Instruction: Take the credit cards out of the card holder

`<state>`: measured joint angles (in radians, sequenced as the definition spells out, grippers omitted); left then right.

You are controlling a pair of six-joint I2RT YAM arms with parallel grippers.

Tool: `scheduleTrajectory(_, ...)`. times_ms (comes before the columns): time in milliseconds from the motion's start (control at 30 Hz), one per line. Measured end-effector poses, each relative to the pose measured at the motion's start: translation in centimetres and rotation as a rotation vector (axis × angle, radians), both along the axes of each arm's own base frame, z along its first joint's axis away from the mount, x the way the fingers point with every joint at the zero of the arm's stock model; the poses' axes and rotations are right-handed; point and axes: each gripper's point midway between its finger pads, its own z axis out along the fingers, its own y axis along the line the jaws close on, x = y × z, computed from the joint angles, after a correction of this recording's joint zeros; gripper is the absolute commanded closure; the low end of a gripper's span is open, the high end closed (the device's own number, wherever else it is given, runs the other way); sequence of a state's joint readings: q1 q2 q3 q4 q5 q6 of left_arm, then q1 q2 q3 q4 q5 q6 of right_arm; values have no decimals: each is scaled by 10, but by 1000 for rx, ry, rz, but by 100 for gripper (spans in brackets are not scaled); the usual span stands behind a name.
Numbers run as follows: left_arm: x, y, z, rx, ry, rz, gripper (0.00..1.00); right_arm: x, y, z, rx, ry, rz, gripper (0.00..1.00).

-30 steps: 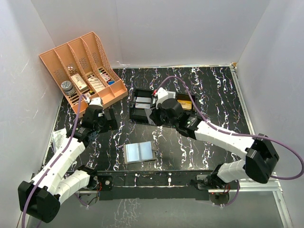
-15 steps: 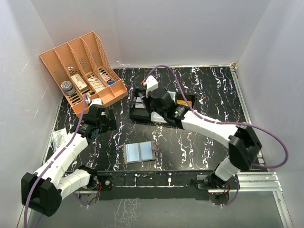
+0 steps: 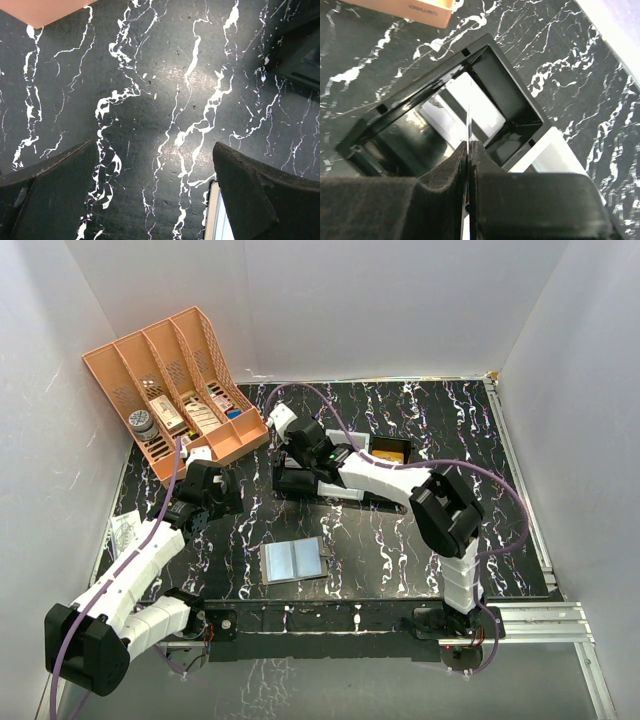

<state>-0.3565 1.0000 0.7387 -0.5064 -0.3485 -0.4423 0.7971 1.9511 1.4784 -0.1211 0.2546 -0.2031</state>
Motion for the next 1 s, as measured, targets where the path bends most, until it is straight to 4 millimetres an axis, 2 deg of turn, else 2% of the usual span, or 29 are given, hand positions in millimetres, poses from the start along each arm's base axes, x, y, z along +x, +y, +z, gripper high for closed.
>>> scheduleTrajectory(133,0,5,1,20,-4,16,1,16,-3,-12,-130,-56,25,100)
scheduleTrajectory(567,1,8,2,34,-10,29,1,40,1,-36,-345,-193,148,100)
scheduleTrajectory(767,1,8,2,34,-10,29,1,47,3,-59,-427,-208,193,100)
scheduleTrajectory(867,1,8,2,34,-10,29,1,51,3,-69,-449,-202,209,95)
scheduleTrajectory(1000,1,8,2,33,-10,29,1,53,1,-72,-457,-184,215,90)
